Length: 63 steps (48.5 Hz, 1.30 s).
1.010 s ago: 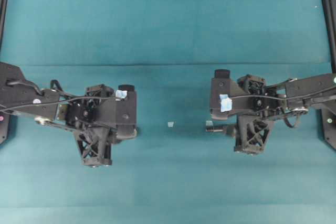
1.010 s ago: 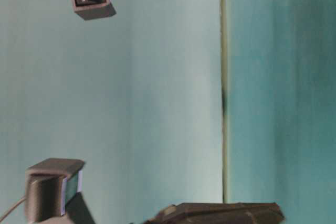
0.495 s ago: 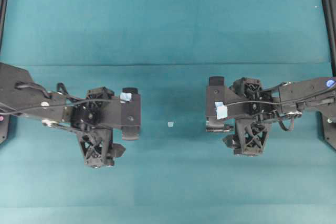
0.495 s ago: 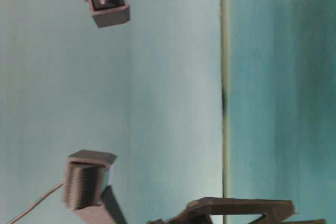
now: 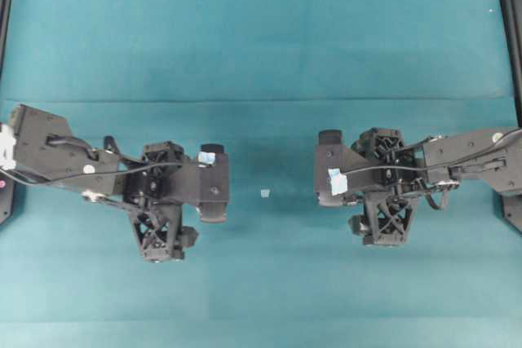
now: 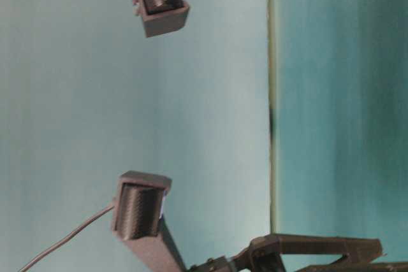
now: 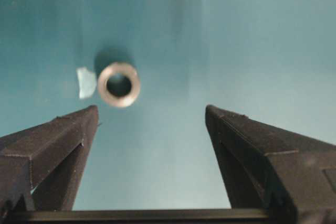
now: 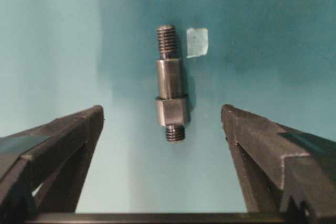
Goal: Insert the washer onto the shaft with both hands.
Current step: 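Lower left gripper over the washer and right gripper over the shaft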
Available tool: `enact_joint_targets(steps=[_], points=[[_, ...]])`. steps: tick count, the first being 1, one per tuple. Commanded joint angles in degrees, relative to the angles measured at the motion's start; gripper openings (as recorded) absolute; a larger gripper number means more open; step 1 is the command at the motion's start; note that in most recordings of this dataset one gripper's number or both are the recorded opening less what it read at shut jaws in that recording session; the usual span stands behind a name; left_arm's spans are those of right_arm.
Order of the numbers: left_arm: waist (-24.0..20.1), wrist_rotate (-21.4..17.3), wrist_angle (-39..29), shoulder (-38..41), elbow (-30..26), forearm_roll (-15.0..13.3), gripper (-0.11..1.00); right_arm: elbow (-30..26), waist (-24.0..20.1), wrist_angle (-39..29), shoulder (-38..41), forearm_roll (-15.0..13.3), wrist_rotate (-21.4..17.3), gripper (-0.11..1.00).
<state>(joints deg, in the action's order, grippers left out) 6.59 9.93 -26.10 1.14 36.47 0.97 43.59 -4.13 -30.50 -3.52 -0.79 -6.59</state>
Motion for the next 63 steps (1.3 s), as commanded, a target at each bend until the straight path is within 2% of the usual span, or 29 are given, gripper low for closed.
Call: enact_joint_targets(steps=[1,16,63], points=[[-0.2,-0.1,1.0,0.4,-1.4,0.2,0.90,0.3,-0.2,0.4,0.0,-0.2,0.5,0.94],[-2.4,-0.9,1.7,3.4,-1.9,0.3,0.90,1.3,-0.1,1.5,0.0,-0.2,0.5,0.94],[-2.1,-0.8,4.7,5.8,-0.4,0.3,0.90,2.2,-0.1,4.5,1.1,-0.2,0.3,0.94]])
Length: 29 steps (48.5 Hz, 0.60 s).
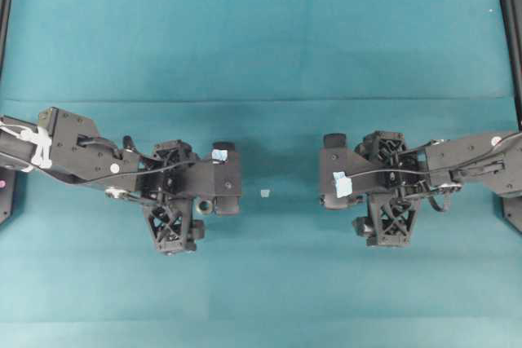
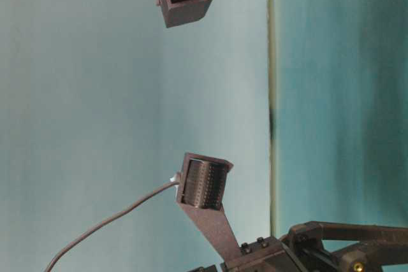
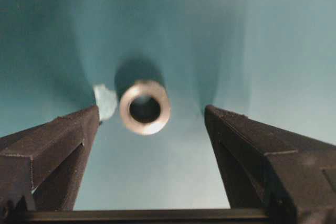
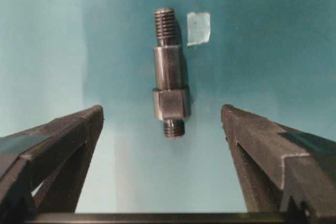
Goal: Insert the washer onto the shaft with both hands.
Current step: 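Lower left gripper over the washer and right gripper over the shaft, then close left gripper on the washer and right gripper on the shaft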
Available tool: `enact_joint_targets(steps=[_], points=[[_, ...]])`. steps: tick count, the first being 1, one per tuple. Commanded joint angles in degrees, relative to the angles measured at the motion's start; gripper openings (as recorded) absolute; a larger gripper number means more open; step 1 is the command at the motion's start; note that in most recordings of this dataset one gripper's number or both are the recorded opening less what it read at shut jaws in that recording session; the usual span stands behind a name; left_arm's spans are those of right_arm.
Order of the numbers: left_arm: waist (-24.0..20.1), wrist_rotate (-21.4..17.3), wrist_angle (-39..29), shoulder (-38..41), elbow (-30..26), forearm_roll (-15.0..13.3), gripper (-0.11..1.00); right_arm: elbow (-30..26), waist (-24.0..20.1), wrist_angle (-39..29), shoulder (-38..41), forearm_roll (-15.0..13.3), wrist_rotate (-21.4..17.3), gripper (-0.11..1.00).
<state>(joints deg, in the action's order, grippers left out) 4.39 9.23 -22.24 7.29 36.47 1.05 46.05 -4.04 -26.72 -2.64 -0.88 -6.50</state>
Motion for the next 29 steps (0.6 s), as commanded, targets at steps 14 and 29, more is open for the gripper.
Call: enact_joint_targets(steps=[14,29], points=[[0.1,-0.1,2.1,0.1,-0.4,0.2,0.90,-0.4,0.2,2.5,3.3,-0.1,0.4,0.94],[0.2,-0.1,2.1,0.1,-0.4,0.2,0.90,-0.3,0.9,2.6,3.9,-0.1,0.4,0.94]])
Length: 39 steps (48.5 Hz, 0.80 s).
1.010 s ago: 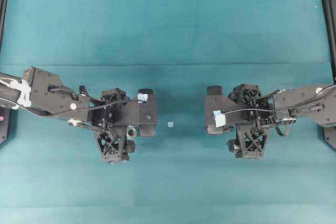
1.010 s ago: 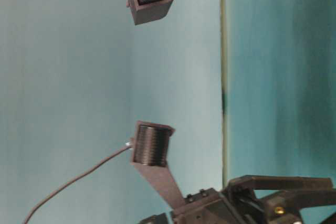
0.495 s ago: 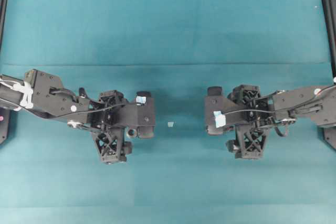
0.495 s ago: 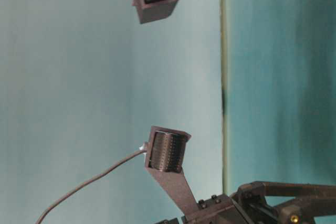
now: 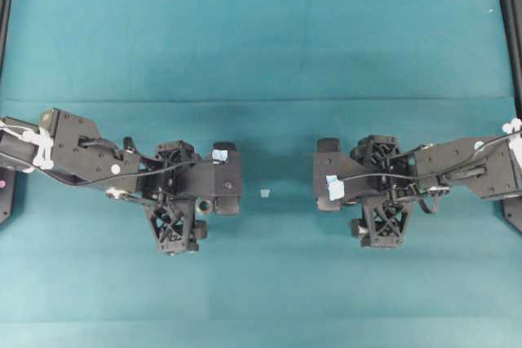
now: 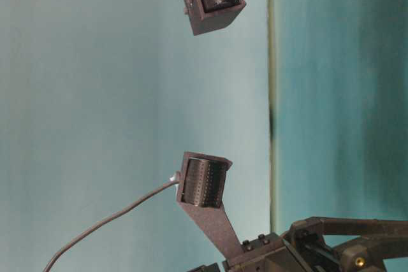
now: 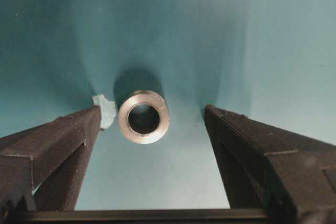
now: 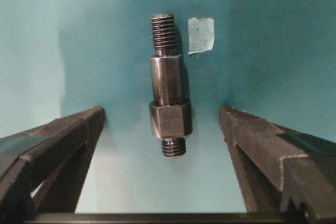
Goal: Insert the washer onto the shaft with both hands.
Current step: 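Close left gripper on the washer and right gripper on the shaft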
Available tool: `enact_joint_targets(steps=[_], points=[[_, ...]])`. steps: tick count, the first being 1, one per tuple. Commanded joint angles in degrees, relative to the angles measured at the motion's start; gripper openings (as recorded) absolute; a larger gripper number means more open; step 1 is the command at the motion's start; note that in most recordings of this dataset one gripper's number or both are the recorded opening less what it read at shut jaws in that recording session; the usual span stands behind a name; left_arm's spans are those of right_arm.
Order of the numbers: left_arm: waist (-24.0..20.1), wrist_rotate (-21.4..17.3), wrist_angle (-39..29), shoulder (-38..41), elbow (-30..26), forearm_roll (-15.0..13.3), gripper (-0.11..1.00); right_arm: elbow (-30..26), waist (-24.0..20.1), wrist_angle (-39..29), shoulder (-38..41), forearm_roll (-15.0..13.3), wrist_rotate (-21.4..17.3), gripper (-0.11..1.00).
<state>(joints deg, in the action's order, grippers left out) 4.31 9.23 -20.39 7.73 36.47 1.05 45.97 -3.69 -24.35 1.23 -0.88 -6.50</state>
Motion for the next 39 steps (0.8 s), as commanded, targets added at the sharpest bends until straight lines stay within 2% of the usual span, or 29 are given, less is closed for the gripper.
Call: enact_joint_targets(steps=[1,15,39], points=[[0.3,-0.1,0.3,-0.3,-0.4,0.2,0.90,-0.2,0.6,0.3,0.0,-0.1,0.4,0.94],[0.3,-0.1,0.3,-0.4,-0.4,0.2,0.90,-0.2,2.4,0.3,0.0,-0.1,0.6,0.94],[0.3,0.0,0.3,-0.2,-0.2,0.2,0.90,-0.2,2.4,0.3,-0.1,-0.1,0.6,0.94]])
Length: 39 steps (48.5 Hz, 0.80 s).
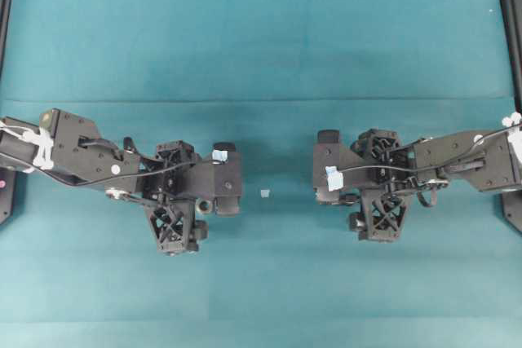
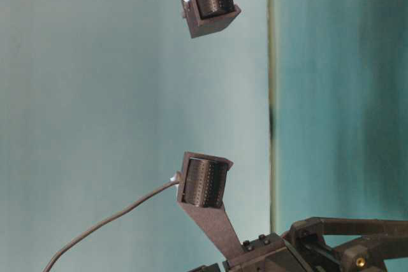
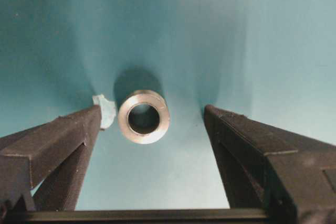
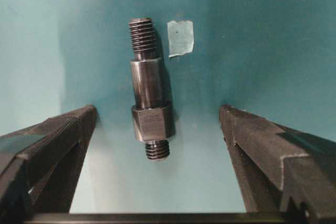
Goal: Insert the washer onto the shaft with both hands.
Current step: 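Close left gripper on the washer and right gripper on the shaft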
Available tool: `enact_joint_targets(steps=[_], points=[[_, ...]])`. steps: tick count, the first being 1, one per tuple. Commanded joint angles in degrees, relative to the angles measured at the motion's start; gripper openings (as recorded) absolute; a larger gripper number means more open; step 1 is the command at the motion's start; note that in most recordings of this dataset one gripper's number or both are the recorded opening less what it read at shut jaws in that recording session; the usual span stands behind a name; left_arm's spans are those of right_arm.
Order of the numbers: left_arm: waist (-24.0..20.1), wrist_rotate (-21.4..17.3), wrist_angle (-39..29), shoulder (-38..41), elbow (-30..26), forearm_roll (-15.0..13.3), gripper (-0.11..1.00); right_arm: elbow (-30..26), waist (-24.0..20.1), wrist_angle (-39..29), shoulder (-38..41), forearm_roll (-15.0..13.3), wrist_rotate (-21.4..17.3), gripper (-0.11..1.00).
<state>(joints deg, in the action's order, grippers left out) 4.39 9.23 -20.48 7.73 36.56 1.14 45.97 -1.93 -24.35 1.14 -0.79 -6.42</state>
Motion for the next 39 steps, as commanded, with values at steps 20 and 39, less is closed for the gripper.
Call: enact_joint_targets(steps=[20,39], points=[[0.1,0.0,0.4,0.0,-0.4,0.1,0.90,-0.1,0.6,0.1,0.0,-0.2,0.4,0.94],[0.4,-0.2,1.5,0.1,-0.4,0.1,0.55,-0.4,0.6,-1.0,0.1,0.0,0.1,0.52]])
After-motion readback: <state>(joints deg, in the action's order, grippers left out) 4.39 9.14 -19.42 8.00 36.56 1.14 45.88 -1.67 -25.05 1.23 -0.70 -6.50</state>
